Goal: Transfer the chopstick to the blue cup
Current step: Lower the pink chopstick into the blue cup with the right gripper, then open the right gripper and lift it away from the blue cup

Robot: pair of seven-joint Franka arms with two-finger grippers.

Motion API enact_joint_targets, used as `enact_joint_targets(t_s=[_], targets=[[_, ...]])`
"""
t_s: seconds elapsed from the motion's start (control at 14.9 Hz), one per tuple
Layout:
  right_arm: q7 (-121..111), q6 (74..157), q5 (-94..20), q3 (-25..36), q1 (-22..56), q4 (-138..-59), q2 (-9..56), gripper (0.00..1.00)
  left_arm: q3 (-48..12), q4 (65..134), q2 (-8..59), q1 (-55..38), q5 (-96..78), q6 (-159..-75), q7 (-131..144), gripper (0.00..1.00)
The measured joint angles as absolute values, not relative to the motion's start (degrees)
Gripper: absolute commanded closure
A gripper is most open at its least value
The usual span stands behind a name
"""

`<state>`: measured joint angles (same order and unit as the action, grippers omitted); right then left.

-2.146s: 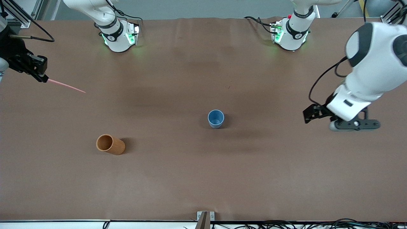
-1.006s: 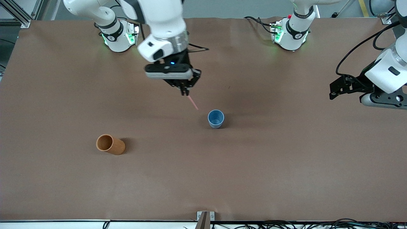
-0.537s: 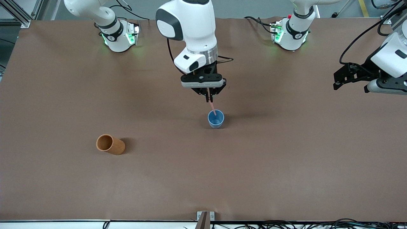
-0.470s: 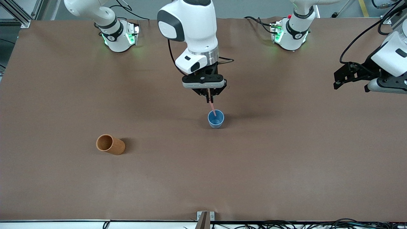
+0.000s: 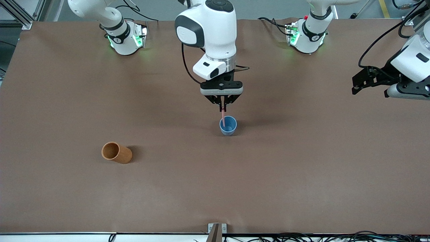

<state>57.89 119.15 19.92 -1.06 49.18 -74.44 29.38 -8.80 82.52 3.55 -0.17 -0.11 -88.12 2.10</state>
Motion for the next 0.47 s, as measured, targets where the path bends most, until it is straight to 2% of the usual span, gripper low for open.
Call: enact_joint_targets(t_s=[0.47], targets=[[57.9, 122.4, 22.1, -1.1, 50.6, -74.5, 32.5, 0.92, -3.2, 82.5, 2.4, -6.0, -0.3, -87.6, 2.1, 0.0]])
